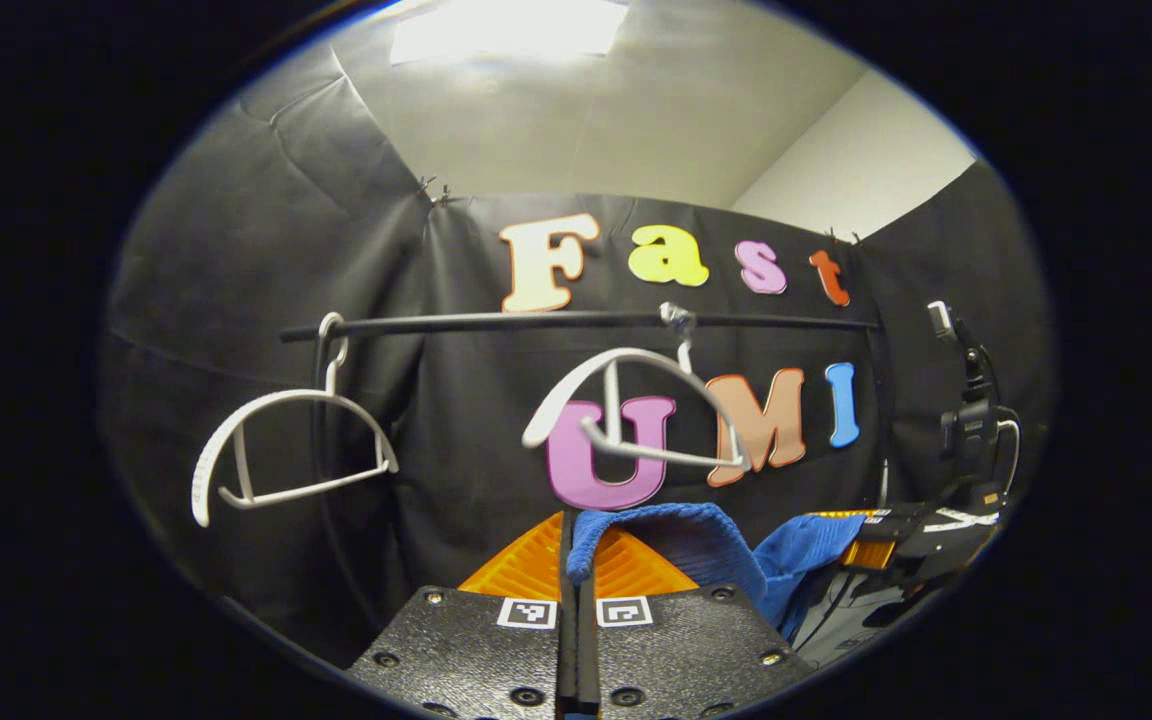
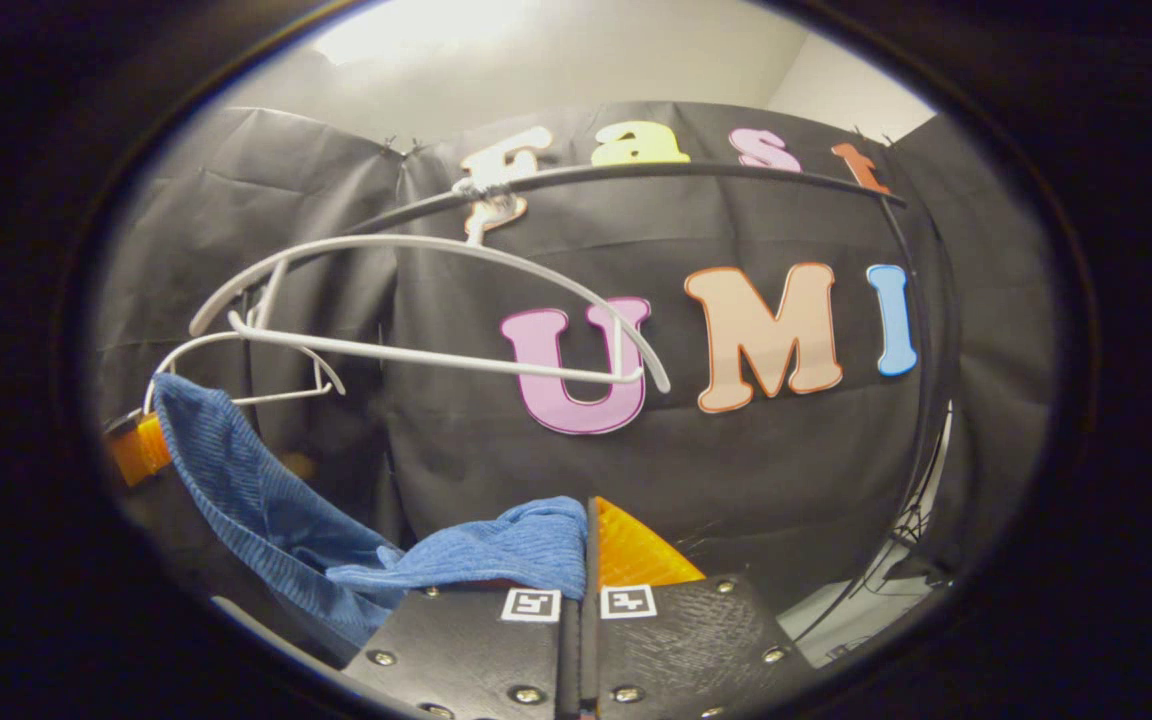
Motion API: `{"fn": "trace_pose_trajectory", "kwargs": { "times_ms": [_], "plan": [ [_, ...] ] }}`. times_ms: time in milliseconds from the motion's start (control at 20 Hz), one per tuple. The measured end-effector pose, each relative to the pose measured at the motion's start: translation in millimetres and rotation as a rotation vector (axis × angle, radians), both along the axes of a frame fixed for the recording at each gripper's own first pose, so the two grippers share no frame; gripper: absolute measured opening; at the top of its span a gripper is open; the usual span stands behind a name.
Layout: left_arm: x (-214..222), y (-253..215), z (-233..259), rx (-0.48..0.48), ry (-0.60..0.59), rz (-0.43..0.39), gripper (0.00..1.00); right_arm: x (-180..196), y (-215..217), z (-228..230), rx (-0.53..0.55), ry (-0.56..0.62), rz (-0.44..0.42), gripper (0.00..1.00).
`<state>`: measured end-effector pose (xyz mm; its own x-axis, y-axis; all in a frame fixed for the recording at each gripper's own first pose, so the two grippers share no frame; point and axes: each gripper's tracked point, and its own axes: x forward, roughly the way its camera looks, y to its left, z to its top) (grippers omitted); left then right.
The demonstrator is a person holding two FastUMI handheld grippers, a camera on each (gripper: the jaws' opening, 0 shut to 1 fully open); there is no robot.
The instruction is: Grasp the clothes on the hanger with both hands and then place them into the laundry hamper below.
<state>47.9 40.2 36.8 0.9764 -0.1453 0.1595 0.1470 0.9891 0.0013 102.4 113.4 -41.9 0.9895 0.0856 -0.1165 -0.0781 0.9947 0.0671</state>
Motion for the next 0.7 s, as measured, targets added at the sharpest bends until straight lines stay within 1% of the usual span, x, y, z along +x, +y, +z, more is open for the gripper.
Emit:
{"fn": "trace_pose_trajectory", "kwargs": {
  "times_ms": [100, 250, 350, 450, 500, 550, 700],
  "plan": [
    [-1.0, -16.5, 8.5, -0.015, -0.015, -0.020, 0.00, -11.1, -2.1, 14.0, 0.012, -0.025, 0.005, 0.01],
    [6.2, -44.8, 6.4, -0.022, -0.004, -0.059, 0.00, -18.4, -9.0, 21.7, 0.032, -0.047, 0.000, 0.00],
    [8.0, -59.4, 5.1, -0.022, -0.008, -0.072, 0.00, -18.1, -17.2, 23.4, 0.025, -0.058, -0.015, 0.03],
    [13.8, -79.4, 5.4, -0.022, -0.020, -0.105, 0.00, -11.3, -23.4, 19.4, 0.023, -0.055, -0.022, 0.03],
    [20.1, -86.1, 4.7, -0.022, -0.028, -0.111, 0.00, -7.3, -26.5, 19.4, 0.024, -0.060, -0.027, 0.03],
    [25.8, -89.9, 4.3, -0.024, -0.030, -0.111, 0.00, -2.5, -31.3, 22.5, 0.029, -0.076, -0.037, 0.01],
    [42.2, -102.6, -1.0, -0.051, -0.038, -0.120, 0.00, 11.7, -40.2, 21.0, 0.068, -0.090, -0.044, 0.01]
  ]
}}
